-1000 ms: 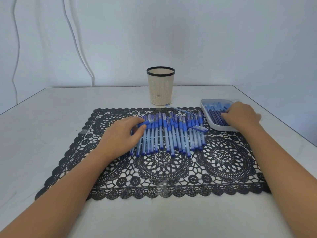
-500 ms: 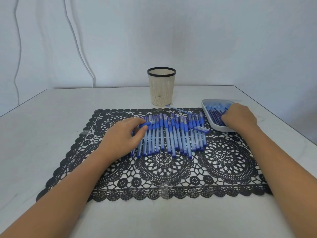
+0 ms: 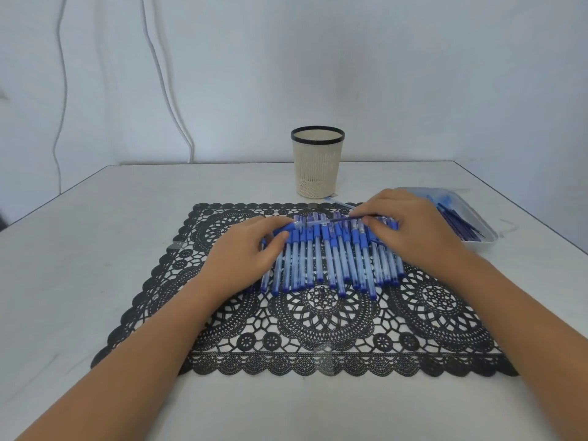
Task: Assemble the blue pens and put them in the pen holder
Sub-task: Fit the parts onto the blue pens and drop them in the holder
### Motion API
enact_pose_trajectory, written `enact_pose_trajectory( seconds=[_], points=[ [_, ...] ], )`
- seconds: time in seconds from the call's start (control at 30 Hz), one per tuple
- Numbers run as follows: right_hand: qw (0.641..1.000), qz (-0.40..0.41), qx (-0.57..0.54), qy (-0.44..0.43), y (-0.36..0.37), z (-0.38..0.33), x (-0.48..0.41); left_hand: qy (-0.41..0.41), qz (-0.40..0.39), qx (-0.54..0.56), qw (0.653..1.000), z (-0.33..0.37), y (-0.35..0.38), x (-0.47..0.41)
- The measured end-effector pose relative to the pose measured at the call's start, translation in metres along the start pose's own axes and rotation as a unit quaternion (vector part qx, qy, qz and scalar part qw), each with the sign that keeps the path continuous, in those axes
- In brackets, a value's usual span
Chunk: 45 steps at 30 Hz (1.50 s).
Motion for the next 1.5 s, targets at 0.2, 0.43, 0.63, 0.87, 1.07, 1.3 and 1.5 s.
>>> enact_pose_trajectory(
  seconds=[0.2,0.43,0.63,0.87,1.07,1.3,1.5],
  points=[
    [1.0,0.001,-0.005,0.0,0.005,-0.003,0.001,0.004,-0.007,0.007,1.0,0.002,0.001,0.0],
    [1.0,0.001,-0.013,0.026,0.002,-0.002,0.002,-0.012,-0.005,0.031,0.999,0.004,0.0,0.001],
    [0.999,-0.014,-0.024,0.036,0.005,-0.004,0.002,-0.021,-0.001,0.057,0.998,0.008,-0.001,0.001],
    [0.999,-0.033,0.039,-0.006,0.005,-0.006,0.002,0.028,-0.016,0.001,0.999,0.011,-0.002,0.002],
    [0.991,-0.007,0.095,-0.091,0.009,-0.031,0.006,0.077,-0.029,-0.023,0.996,0.023,0.003,0.004],
    [0.997,-0.053,-0.037,0.047,0.001,-0.021,0.004,0.067,-0.026,0.012,0.997,0.024,0.002,0.003],
    [0.982,-0.074,-0.146,0.097,0.008,-0.025,0.004,0.072,-0.028,0.017,0.997,0.025,0.005,0.003]
  ],
)
Point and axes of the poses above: each hand's wrist, its own x-axis away from the middle knuckle, its own y-axis out of the palm, z = x × y, the point moved 4 cm from there along -x, towards the middle knuckle, and after that the axes turned 7 degrees about x, right-handed, at the moved point
